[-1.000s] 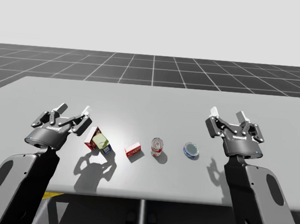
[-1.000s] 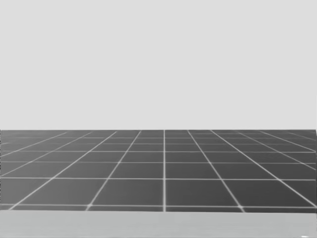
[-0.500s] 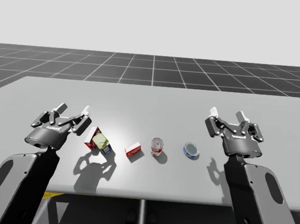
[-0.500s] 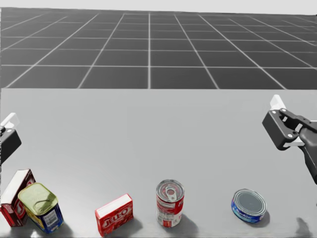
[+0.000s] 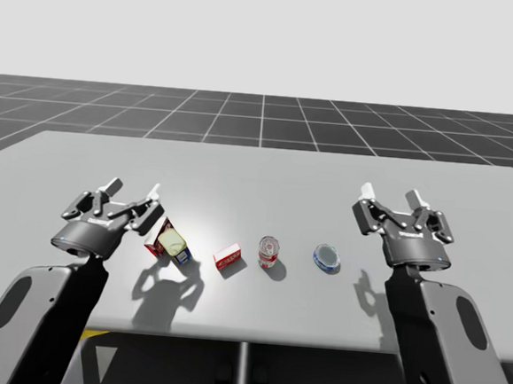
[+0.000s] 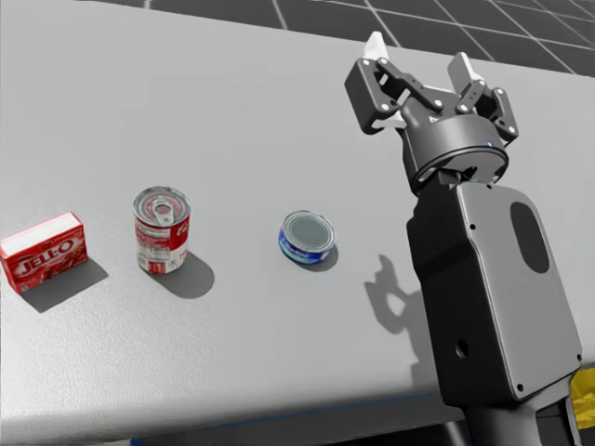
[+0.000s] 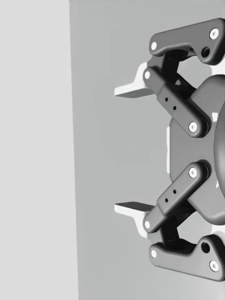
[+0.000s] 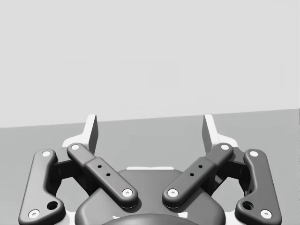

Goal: Grasp the tuna can and hold it up.

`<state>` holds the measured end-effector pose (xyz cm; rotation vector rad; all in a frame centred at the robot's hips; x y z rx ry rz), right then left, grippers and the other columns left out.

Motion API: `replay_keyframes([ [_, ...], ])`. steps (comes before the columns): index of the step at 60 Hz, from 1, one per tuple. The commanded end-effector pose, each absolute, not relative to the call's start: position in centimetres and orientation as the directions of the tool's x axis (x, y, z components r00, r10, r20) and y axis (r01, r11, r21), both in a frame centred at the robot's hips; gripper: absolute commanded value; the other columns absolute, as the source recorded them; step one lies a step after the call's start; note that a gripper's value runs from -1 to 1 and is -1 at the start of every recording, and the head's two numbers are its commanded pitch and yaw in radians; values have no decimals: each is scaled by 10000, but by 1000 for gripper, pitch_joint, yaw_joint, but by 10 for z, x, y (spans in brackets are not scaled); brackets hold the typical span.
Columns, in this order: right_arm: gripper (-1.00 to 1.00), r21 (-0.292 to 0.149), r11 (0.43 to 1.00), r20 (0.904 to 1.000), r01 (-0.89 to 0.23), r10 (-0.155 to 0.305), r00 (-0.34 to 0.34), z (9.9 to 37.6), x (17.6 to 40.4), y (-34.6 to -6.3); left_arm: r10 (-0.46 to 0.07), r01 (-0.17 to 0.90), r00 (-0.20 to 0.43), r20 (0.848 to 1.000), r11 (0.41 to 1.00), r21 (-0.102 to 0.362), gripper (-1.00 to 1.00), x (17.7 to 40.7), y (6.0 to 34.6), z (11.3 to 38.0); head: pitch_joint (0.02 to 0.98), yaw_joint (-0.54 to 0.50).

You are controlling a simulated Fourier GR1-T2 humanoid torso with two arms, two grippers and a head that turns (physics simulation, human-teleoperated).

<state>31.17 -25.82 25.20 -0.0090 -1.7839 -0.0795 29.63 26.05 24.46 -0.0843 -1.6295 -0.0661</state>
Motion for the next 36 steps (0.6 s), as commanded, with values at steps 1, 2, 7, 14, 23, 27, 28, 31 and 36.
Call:
replay_keyframes([
  [1,-1000,429,9984,9721,370,-332,-2321,258,307,-261,117,1037,-571,9983,9946,-58,-1000,295,255,243,871,-348],
  [2,-1000,424,9985,9718,332,-335,-2333,258,307,-261,119,1037,-569,9983,9946,-59,-1000,295,255,243,871,-349],
  [7,-1000,269,9985,9746,485,-154,-2233,261,301,-259,123,1040,-554,9984,9946,-65,-1000,295,255,243,866,-345],
  [14,-1000,-432,9988,9714,-240,364,-2346,257,283,-256,143,1075,-541,9984,9942,-84,-1000,295,254,243,870,-346],
  [23,-1000,-357,9807,9833,-1921,2,-1820,248,259,-255,166,1113,-548,9984,9937,-104,-1000,295,254,243,871,-340],
  [27,-1000,-593,9739,9842,-2190,203,-1762,242,251,-255,206,1147,-579,9981,9933,-138,-1000,295,253,243,869,-342],
  [28,-1000,-734,9709,9843,-2281,336,-1735,239,248,-255,225,1161,-594,9980,9931,-154,-1000,295,253,243,869,-343],
  [31,-1000,-690,9648,9871,-2537,292,-1574,234,243,-254,307,1208,-646,9974,9924,-227,-1000,295,253,244,869,-345],
  [36,-1000,-700,9529,9905,-2950,313,-1338,224,234,-255,372,1220,-662,9971,9921,-289,-1000,294,253,245,869,-347],
])
